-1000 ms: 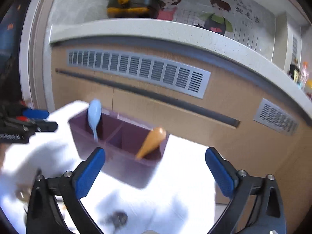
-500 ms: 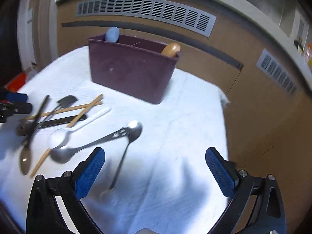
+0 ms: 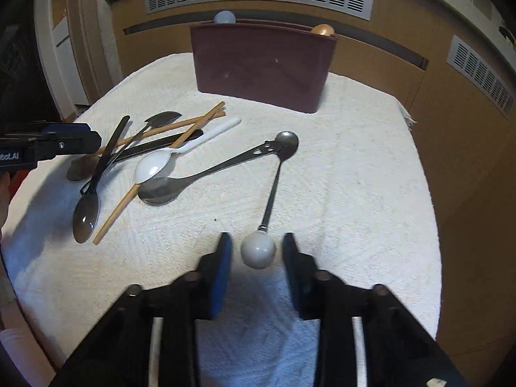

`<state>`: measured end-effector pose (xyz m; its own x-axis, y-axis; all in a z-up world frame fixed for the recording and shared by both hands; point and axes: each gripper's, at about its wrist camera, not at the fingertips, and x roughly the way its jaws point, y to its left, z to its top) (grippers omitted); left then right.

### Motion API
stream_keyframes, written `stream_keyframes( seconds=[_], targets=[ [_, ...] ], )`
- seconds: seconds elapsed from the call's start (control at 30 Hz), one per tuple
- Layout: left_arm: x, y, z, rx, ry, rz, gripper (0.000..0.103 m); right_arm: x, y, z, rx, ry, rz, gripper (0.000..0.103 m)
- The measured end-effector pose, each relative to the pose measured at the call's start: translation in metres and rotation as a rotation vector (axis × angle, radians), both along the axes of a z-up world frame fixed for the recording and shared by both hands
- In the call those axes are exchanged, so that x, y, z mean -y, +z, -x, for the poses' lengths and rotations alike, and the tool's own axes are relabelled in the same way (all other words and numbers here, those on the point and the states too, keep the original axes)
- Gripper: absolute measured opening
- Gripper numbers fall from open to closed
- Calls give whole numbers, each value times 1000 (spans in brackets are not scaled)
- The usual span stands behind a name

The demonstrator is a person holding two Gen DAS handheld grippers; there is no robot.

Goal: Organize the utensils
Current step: 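Grasp the metal spoon by its white ball end with the right tool, then grasp the metal spatula handle with the left tool while the right tool holds the spoon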

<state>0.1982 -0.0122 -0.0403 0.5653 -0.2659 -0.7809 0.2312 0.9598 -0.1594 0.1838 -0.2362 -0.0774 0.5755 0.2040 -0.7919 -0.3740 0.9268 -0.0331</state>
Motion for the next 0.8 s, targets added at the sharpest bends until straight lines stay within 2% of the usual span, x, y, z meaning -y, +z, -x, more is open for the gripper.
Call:
stream_keyframes(
  seconds=[0.07, 0.17, 0.27, 0.37, 0.5, 0.53, 0.6, 0.8],
  targets=[
    [5, 0, 1, -1, -14, 2, 54, -1, 5, 0, 21, -1, 9, 19],
    [10, -2, 0, -6, -30, 0, 55, 4, 28, 3, 102, -9, -6, 19],
    [8, -6, -4, -23, -5, -2, 55, 12, 60, 6, 191, -22, -19, 19],
    [3, -8, -15, -48, 21, 39, 55, 17, 86, 4, 252, -21, -36, 19],
    [8, -8, -41, -81, -2, 24, 53, 21, 101, -6, 250, -25, -85, 19],
    [10, -9, -51, -104, -4, 20, 49, 22, 102, -9, 240, -27, -98, 19],
    [14, -9, -69, -149, 1, 5, 48, 21, 101, -10, 235, -29, -114, 19],
    [27, -20, -118, -230, 51, -139, 48, 21, 99, -7, 225, -21, -138, 19]
  ],
)
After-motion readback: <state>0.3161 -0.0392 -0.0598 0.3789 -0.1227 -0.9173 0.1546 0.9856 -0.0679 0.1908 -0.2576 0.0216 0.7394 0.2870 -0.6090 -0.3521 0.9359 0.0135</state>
